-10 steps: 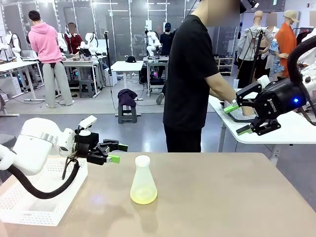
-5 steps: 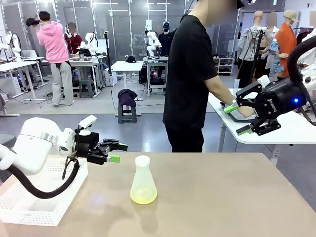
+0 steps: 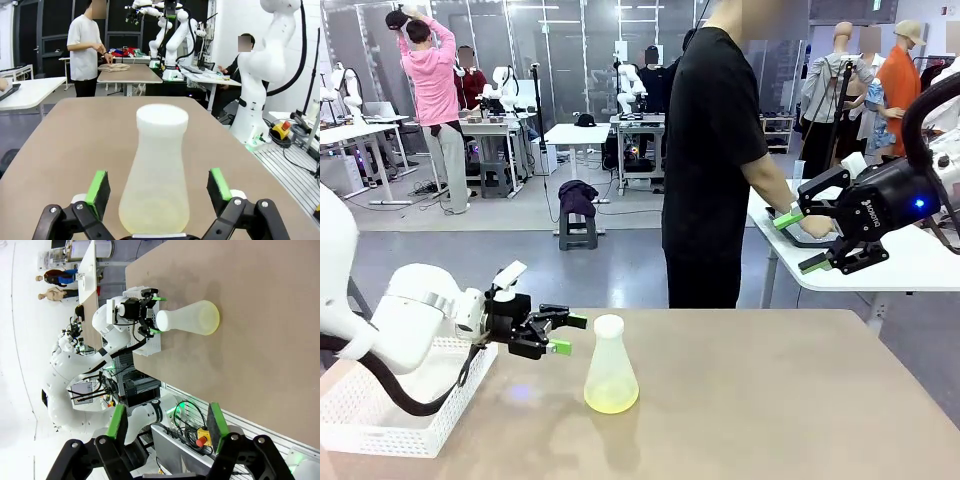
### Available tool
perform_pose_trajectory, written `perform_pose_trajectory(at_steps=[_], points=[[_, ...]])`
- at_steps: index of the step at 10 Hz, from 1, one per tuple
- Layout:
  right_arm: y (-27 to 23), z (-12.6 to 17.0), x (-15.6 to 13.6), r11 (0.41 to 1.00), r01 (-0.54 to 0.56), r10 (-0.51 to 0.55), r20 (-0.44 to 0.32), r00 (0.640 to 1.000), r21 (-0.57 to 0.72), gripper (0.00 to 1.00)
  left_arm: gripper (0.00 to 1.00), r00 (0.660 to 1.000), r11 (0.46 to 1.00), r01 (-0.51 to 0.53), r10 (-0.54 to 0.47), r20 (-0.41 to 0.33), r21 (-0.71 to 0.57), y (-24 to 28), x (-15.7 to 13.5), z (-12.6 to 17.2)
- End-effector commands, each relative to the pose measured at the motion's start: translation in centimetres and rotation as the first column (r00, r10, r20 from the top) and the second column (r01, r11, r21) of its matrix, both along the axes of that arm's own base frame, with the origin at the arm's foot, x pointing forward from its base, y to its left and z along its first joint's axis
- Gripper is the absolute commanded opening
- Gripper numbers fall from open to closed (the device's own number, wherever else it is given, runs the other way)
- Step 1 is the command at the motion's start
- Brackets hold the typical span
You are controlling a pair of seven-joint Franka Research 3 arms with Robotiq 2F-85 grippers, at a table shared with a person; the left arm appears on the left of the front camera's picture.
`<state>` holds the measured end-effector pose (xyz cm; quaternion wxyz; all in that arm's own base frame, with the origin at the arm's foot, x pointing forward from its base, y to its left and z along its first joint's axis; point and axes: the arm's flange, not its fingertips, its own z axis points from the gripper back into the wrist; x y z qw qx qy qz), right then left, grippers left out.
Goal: Prepare the solutions needed for the experiment.
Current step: When the human places the Big flask in the center of the table, pick up the Big flask and place it in the left Organizing basket.
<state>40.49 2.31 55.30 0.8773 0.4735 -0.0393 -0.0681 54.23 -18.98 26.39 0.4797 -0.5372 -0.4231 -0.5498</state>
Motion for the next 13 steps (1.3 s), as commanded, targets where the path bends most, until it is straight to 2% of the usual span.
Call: perform_pose_trajectory(at_steps=[1,6,11,13], points=[[0.2,0.1,0.2,1.000,0.008,-0.008,0.009,1.000,0.005,0.81,1.00,1.000,0.999,-0.012,0.013,0.019,-0.037,-1.6,0.9,-1.0],[0.2,0.1,0.2,1.000,0.008,-0.008,0.009,1.000,0.005,0.81,1.00,0.999,0.995,0.040,-0.042,-0.020,-0.094,-4.1,0.3,-2.5],[0.2,0.1,0.2,1.000,0.008,-0.008,0.009,1.000,0.005,0.81,1.00,0.997,0.991,0.073,-0.076,-0.024,-0.114,-6.0,-0.4,-2.2],[0.2,0.1,0.2,1.000,0.008,-0.008,0.009,1.000,0.005,0.81,1.00,0.996,0.992,0.086,-0.086,0.001,-0.096,-6.4,-0.7,-1.8]])
